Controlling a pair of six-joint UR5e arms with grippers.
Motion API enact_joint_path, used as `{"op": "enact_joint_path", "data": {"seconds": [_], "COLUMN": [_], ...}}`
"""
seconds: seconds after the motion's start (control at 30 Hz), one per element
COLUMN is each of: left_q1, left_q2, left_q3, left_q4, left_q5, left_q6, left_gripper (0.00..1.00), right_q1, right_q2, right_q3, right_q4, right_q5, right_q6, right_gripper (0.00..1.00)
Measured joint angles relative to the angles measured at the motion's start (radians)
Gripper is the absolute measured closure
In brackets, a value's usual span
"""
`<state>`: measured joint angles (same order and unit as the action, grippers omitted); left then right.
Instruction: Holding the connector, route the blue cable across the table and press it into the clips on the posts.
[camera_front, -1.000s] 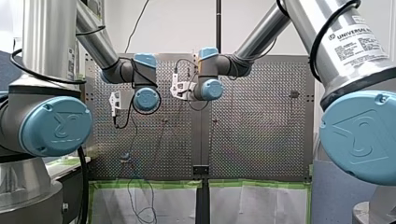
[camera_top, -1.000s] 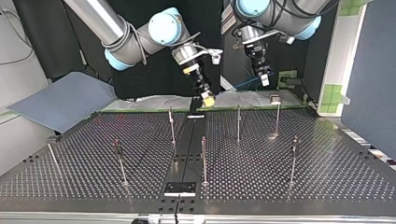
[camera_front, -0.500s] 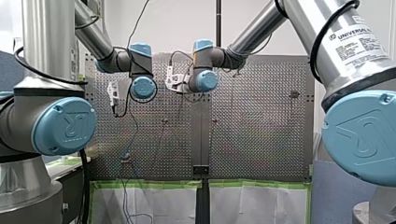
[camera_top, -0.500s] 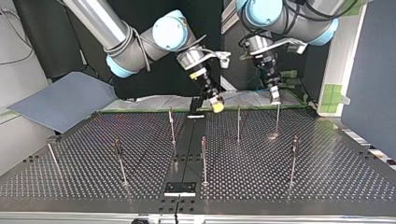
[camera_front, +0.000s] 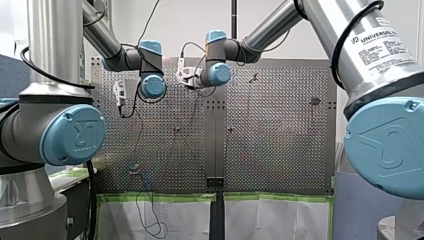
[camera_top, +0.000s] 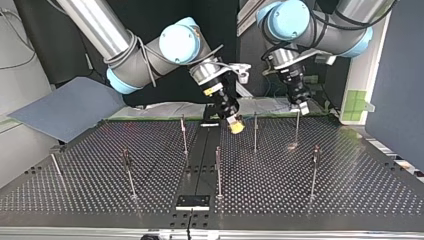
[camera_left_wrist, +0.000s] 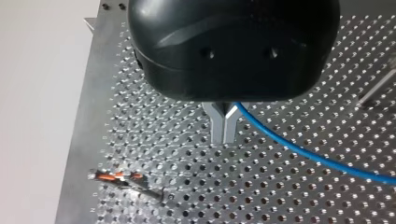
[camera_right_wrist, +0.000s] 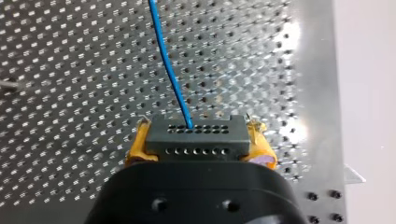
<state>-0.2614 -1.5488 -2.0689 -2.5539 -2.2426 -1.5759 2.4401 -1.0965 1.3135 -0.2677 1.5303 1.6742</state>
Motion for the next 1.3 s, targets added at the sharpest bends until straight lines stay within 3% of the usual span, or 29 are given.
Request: {"op": "enact_joint_path", "data": {"seconds": [0.5,0.9,1.3], "left_q1": [0.043,0.084,0.132], "left_q2": [0.021,0.020,0.010], "left_q3": [0.061,0.123,0.159], "left_q4": [-0.059,-0.088,-0.095], "left_q5": [0.002,0.029,0.056], "left_q6": [0.001,0.004,0.004], "left_gripper": [1.00,1.00,1.00], "right_q1": [0.010,0.003,0.016], "right_q2": [0.080,0.106,0.161], "right_q3": [-0.135,-0.244,-0.334], "right_q4": [0.083,0.115,0.133], "right_q5": [-0.005,-0.015,-0.031], "right_q6": [0.012,0.036,0.039], "right_gripper": [1.00,1.00,1.00]}}
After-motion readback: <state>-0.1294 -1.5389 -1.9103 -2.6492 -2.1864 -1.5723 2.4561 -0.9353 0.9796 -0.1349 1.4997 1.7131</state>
